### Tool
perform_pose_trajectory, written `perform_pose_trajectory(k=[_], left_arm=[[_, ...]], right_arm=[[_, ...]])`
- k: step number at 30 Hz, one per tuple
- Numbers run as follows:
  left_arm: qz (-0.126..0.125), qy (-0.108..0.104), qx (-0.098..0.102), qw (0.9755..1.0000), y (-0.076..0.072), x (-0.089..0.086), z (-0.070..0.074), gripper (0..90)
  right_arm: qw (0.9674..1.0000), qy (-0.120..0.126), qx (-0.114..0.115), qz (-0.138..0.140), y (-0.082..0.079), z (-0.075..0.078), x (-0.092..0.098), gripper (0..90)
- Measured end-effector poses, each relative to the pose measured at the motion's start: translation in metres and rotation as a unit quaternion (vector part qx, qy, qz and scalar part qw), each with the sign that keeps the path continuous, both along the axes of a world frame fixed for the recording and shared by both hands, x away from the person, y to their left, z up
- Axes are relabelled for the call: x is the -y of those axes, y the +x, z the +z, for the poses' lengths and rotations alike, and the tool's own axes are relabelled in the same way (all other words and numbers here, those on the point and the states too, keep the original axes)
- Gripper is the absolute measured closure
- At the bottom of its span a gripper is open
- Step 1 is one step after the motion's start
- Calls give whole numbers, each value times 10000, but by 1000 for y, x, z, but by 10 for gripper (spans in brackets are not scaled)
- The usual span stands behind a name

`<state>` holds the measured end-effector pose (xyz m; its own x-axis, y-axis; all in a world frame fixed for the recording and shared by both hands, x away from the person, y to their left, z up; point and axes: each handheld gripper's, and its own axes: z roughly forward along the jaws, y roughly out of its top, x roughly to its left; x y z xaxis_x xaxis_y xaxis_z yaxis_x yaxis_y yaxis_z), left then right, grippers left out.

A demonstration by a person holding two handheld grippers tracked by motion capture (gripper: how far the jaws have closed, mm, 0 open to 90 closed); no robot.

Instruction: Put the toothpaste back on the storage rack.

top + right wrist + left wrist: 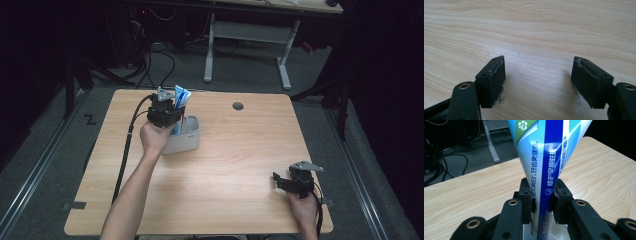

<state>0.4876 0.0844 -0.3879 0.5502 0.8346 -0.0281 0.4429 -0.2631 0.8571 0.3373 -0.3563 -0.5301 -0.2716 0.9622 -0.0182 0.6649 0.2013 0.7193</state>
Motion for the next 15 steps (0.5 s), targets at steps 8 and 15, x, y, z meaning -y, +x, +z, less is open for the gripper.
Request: perform_pose_trajectory(k=[8, 15], left_arm=[[36, -11, -94, 9999, 0, -2, -9, 729], [63, -49, -93, 9999, -1, -4, -15, 728]], right_arm=[[10000, 1, 0, 1, 0, 0, 0, 276], [10000, 3, -2, -1, 0, 0, 0, 276]])
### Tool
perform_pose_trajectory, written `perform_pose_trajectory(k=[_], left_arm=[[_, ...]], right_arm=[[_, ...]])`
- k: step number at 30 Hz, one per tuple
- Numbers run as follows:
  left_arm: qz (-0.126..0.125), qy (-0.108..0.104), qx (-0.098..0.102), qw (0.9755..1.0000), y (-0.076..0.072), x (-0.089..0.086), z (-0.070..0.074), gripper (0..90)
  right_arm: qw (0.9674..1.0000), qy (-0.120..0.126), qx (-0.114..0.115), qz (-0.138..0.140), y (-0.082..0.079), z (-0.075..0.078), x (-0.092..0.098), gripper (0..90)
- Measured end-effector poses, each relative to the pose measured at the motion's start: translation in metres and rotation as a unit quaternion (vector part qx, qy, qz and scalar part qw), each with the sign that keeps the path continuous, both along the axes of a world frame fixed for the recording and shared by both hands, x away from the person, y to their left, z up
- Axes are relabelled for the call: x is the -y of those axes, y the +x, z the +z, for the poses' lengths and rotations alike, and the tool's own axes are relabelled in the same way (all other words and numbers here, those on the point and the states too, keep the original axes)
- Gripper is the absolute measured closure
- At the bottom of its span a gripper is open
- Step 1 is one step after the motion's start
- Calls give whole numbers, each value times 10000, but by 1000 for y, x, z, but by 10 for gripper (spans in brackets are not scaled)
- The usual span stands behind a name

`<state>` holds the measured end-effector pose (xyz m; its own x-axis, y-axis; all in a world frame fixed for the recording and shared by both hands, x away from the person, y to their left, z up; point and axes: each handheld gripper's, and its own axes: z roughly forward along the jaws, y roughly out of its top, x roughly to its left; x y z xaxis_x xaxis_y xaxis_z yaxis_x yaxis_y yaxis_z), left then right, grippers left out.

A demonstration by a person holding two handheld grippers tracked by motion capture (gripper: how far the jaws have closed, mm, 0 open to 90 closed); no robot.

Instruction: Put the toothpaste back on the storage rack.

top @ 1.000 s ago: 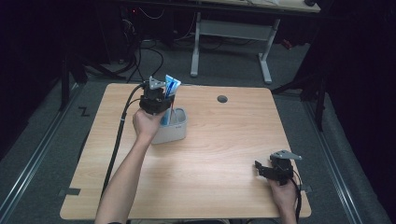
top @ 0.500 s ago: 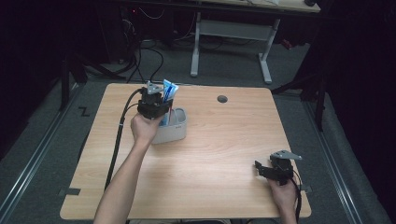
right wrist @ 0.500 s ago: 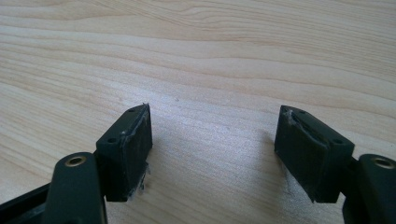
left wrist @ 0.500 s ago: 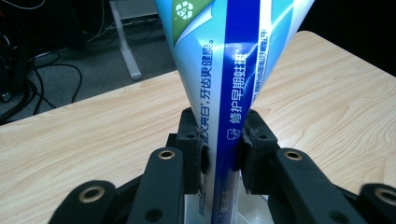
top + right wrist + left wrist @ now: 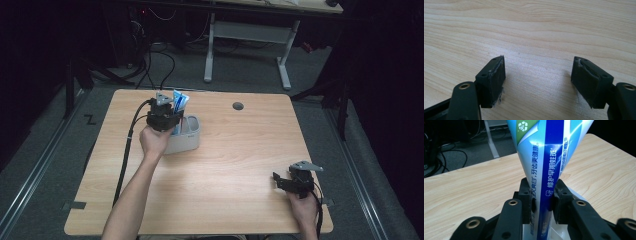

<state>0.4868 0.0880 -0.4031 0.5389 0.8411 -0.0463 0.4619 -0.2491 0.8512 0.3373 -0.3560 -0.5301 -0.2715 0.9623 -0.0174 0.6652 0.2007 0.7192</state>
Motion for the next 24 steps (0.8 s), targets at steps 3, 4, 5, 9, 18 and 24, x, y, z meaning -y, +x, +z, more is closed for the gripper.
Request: perform_pose_trajectory(k=[3, 4, 5, 9, 18, 24], left_arm=[[5, 18, -36, 10000, 0, -1, -3, 728], [17, 19, -45, 10000, 0, -1, -4, 727], [39, 18, -59, 10000, 1, -2, -5, 727], [82, 7, -98, 9999, 1, -3, -8, 726], [71, 156, -170, 9997, 0, -4, -13, 724], [42, 181, -229, 9996, -1, -3, -17, 724]], right_arm=[[10000, 2, -1, 1, 0, 0, 0, 276], [10000, 2, 1, 2, 0, 0, 0, 276], [10000, -1, 0, -2, 0, 0, 0, 276], [10000, -3, 2, 0, 0, 0, 0, 276], [10000, 0, 0, 0, 0, 0, 0, 276], [10000, -1, 1, -1, 0, 0, 0, 276]])
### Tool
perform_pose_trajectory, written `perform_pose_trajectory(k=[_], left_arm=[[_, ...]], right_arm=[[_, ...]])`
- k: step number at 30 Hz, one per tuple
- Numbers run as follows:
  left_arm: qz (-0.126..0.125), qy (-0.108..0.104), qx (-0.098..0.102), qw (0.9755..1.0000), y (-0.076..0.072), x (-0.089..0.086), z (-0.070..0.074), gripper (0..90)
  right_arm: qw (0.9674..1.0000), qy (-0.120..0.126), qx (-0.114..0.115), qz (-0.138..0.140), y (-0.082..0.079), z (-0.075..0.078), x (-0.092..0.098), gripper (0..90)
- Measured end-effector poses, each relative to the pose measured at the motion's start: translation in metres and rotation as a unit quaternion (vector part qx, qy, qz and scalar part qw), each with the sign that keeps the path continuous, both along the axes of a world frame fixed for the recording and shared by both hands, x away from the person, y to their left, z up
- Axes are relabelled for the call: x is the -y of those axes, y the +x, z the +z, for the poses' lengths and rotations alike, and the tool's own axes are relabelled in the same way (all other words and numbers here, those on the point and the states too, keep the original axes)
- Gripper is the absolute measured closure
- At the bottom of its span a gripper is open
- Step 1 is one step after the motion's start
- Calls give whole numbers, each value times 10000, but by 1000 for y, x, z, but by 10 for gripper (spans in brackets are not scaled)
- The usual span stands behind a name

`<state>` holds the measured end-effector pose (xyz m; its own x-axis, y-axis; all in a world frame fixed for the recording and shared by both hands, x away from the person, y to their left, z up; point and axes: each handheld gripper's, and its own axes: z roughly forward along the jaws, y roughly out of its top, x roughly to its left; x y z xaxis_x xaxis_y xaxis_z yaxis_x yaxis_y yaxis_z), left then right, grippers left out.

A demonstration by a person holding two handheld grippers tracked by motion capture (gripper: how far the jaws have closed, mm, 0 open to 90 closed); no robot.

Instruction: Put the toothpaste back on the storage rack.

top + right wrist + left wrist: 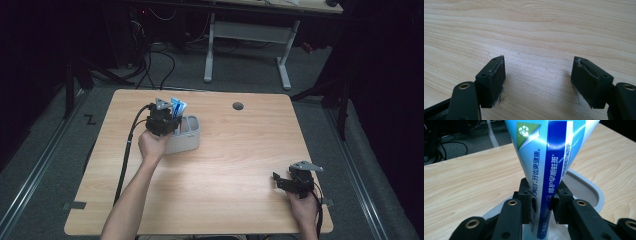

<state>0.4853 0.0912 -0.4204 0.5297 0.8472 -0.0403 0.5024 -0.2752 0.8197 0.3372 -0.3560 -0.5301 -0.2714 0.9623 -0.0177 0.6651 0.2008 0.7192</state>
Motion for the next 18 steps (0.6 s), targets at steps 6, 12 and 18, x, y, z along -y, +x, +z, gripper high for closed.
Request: perform_pose_trajectory(k=[6, 12, 18], left_arm=[[-31, -11, -26, 10000, 0, 2, -1, 723], [-55, -38, -39, 10000, 0, 2, -1, 720], [-52, -1, -13, 10000, -1, 4, -1, 714]], right_arm=[[10000, 1, 1, 2, 0, 0, 0, 276], [10000, -1, 1, 1, 0, 0, 0, 276], [10000, 2, 4, 0, 0, 0, 0, 276]])
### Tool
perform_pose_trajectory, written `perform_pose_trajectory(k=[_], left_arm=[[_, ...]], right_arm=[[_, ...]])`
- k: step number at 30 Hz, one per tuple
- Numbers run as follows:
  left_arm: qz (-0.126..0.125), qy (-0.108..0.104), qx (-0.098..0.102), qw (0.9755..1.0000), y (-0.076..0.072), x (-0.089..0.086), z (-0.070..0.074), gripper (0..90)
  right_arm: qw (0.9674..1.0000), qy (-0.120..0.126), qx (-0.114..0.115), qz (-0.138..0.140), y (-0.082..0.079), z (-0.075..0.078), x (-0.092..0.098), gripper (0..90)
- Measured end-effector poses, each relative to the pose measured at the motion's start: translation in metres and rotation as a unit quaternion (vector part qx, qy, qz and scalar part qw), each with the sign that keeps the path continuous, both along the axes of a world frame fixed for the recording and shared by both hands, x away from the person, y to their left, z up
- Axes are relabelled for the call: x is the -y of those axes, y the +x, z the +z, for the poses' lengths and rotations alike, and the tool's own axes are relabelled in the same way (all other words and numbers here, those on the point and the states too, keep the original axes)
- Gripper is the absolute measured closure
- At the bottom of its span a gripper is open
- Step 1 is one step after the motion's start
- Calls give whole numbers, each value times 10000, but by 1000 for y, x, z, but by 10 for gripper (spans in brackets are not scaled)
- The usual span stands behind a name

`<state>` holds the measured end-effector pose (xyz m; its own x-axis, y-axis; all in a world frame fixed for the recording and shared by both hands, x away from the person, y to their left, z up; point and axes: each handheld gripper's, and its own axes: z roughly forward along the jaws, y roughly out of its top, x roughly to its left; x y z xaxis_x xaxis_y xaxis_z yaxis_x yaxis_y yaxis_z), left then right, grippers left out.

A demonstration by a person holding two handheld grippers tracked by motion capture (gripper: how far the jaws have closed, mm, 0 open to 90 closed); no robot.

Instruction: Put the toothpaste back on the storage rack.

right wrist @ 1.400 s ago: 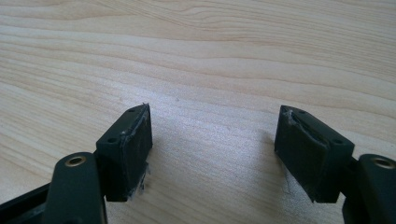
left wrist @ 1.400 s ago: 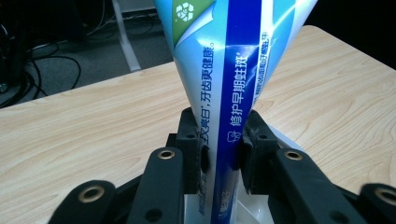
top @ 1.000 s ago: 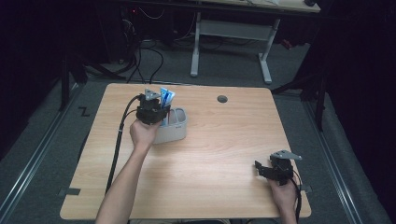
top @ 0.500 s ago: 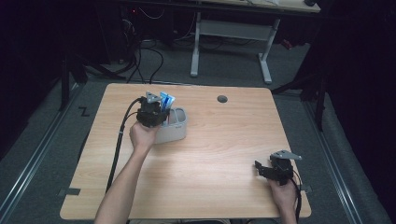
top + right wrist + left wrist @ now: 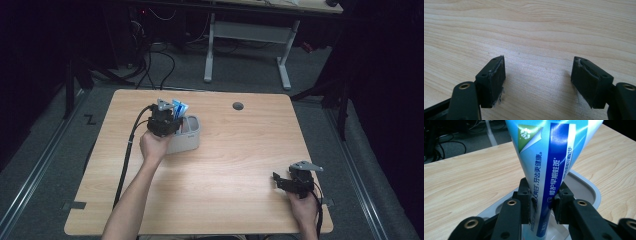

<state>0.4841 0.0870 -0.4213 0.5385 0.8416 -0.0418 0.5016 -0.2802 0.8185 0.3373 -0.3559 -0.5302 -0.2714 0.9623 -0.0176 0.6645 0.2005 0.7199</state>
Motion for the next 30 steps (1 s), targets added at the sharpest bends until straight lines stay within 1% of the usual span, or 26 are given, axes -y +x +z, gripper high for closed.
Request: perform_pose_trajectory(k=[5, 19, 23, 24, 27, 30], left_arm=[[28, -46, -7, 10000, 2, 0, -1, 713], [69, -187, -110, 9997, 3, -3, 0, 697], [68, -212, -99, 9997, 4, -3, 0, 692], [54, -246, -110, 9996, 4, -3, 1, 691], [70, -210, -58, 9997, 2, -2, 2, 690], [73, -245, -59, 9997, 2, -4, 3, 692]], right_arm=[[10000, 2, -5, 4, 0, 0, 0, 277], [10000, -1, -4, -1, 0, 0, 0, 277], [10000, -4, -2, 2, 0, 0, 0, 277], [10000, -1, -4, 0, 0, 0, 0, 277], [10000, -4, -2, 4, 0, 0, 0, 276], [10000, -4, -2, 2, 0, 0, 0, 276]])
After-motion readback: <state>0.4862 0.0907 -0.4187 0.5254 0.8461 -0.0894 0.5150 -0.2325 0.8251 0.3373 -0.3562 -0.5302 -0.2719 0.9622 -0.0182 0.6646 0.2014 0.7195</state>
